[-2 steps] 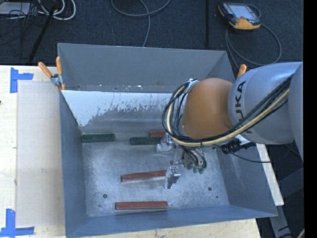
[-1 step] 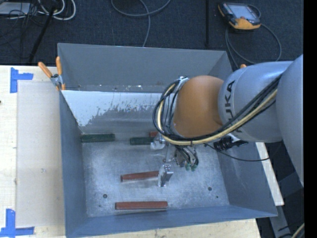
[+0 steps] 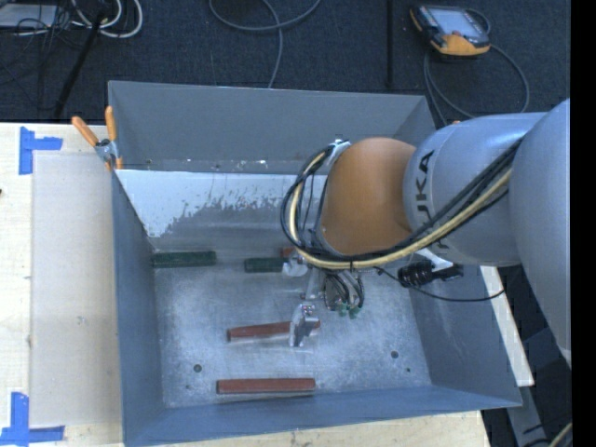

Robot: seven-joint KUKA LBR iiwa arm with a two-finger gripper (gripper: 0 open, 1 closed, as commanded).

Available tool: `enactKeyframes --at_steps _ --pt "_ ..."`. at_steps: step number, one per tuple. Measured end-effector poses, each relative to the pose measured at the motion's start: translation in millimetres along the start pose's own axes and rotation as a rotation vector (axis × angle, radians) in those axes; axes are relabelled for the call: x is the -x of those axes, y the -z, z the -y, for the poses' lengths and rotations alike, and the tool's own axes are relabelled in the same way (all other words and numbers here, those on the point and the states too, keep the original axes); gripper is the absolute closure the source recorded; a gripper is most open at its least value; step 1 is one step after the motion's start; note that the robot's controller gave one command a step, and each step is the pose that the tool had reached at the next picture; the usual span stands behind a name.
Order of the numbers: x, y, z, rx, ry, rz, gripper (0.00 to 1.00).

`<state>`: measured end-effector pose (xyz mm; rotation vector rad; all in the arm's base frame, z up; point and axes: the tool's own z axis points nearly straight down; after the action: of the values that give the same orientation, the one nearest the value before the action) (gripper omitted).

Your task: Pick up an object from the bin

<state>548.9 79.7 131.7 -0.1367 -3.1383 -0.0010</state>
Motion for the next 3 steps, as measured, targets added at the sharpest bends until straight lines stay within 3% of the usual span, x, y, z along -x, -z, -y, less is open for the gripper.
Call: enactKeyframes --at_steps 1,2,3 --pt "24.0 -57.1 -13.1 0.001 -0.053 0.003 0.00" --pt "21.4 -51.8 -11.9 0.000 -0.056 0.001 1.00" --pt "21.4 -51.8 -11.9 0.000 -0.056 0.001 1.00"
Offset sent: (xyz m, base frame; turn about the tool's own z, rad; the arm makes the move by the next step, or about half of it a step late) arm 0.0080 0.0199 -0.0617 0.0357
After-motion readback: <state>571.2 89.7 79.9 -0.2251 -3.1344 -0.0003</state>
